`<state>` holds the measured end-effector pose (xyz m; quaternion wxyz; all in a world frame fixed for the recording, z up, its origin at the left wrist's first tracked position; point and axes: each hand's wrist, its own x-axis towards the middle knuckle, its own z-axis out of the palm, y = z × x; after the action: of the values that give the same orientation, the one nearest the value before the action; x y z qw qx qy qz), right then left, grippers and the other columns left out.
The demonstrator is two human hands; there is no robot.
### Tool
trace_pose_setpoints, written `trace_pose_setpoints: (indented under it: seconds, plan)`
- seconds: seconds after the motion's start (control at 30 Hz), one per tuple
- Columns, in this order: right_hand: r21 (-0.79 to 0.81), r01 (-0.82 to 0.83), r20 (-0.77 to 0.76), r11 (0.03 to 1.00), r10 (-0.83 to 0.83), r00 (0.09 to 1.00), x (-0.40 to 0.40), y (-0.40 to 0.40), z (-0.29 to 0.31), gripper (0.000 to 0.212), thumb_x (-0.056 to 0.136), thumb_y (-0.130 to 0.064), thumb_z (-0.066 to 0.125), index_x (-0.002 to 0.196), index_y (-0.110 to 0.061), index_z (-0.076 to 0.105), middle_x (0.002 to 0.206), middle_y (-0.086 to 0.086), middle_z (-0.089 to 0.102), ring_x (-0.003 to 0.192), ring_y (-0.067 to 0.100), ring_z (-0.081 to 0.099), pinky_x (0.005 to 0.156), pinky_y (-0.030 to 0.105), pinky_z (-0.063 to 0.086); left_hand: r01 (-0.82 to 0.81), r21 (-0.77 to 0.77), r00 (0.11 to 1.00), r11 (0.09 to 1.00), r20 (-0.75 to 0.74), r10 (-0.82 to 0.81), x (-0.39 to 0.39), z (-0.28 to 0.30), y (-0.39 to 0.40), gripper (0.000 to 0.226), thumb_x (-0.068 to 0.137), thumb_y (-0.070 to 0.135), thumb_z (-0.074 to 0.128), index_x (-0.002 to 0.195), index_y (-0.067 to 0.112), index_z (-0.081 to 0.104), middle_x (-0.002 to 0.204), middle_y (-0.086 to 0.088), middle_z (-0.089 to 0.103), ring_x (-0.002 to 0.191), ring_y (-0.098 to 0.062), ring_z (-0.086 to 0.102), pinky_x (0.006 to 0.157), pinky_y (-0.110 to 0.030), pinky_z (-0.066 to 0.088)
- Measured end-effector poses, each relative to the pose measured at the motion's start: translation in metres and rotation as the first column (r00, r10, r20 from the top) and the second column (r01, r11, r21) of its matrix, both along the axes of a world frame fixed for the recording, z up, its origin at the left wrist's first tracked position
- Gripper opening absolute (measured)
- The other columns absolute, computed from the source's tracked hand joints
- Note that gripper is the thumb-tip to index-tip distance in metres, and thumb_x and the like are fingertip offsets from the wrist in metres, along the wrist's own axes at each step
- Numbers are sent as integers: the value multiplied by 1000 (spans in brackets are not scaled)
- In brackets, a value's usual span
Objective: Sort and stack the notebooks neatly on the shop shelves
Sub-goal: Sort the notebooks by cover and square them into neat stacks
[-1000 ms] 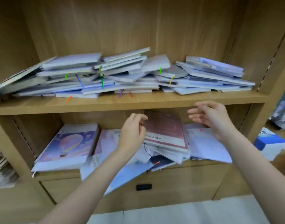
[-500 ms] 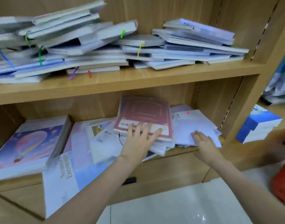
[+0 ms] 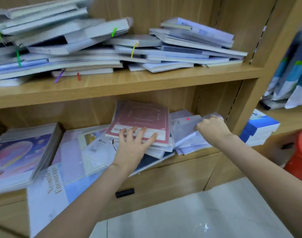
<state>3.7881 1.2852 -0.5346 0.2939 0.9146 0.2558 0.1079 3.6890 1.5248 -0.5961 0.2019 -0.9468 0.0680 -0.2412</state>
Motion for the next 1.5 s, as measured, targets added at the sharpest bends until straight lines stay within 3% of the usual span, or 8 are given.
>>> trace_pose_setpoints:
  seconds: [0.37, 0.43, 0.53, 0.67, 1.0, 1.13, 1.27, 1.5]
  plan:
    - [322, -522, 234, 790, 468, 852, -60, -39, 123, 45, 69, 11, 59, 94, -22, 74, 99, 1, 72, 95, 26, 64, 93, 39, 42, -198, -385, 898, 901, -439, 10, -41, 57, -9, 77, 91, 28, 53, 148, 31, 2, 156, -5, 6, 142, -27, 10, 114, -48, 10]
    - [368, -675, 494, 639, 481, 725, -70, -42, 105, 36, 74, 5, 50, 92, -13, 75, 97, 6, 73, 91, 25, 63, 85, 37, 43, -287, -893, 905, 347, -371, -207, -68, 77, -12, 62, 91, 34, 56, 144, 28, 23, 152, -7, 22, 136, -27, 27, 109, -42, 26]
    - [417, -736, 625, 533, 420, 658, -86, -28, 74, 31, 85, -5, 46, 107, -13, 67, 106, 8, 70, 101, 22, 52, 86, 38, 36, -461, -623, 871, -631, -181, -458, -106, 102, -23, 30, 94, 36, 49, 114, 13, 53, 122, -18, 57, 103, -33, 62, 84, -43, 53]
    - [327, -799, 625, 506, 518, 584, -111, -1, 67, 32, 86, -3, 48, 114, -16, 57, 113, 6, 67, 96, 24, 49, 80, 35, 35, -246, -387, 951, -888, 79, -298, -124, 122, -3, 55, 92, 52, 40, 118, 7, 56, 104, -14, 69, 85, -22, 68, 75, -33, 57]
    - [888, -77, -219, 453, 566, 795, -151, 47, 103, 105, 66, -58, 67, 140, -45, -7, 152, -19, -8, 140, 4, 4, 111, 29, 15, -81, -888, 908, -452, 122, -401, -165, 189, 70, 40, 81, 6, 56, 120, 14, 56, 105, -9, 70, 87, -20, 69, 73, -33, 57]
    - [901, 322, -432, 289, 645, 631, -149, 60, 117, 70, 75, -43, 71, 137, -29, 43, 120, -1, 61, 97, 25, 65, 82, 42, 52, -127, -939, 838, -319, 71, -541, -164, 217, 74, 32, 89, 5, 52, 117, 16, 59, 103, -9, 70, 84, -20, 68, 69, -29, 57]
    - [938, 345, -260, 15, 688, 677, -153, 78, 151, 27, 86, -30, 62, 76, -5, 68, 64, 9, 63, 56, 21, 56, 57, 27, 41, 141, -958, 914, -251, 223, -340, -142, 239, 85, 24, 92, 3, 51, 110, 14, 62, 92, 0, 71, 78, -10, 66, 70, -23, 52]
    - [736, 392, -52, -552, 531, 846, -105, 159, 235, 30, 93, -25, 54, 83, 4, 56, 91, 4, 64, 67, 17, 49, 63, 25, 39, 227, -876, 884, 425, 368, 287, -113, 239, 129, 40, 89, -2, 45, 127, 9, 51, 124, -8, 55, 117, -22, 49, 97, -29, 36]
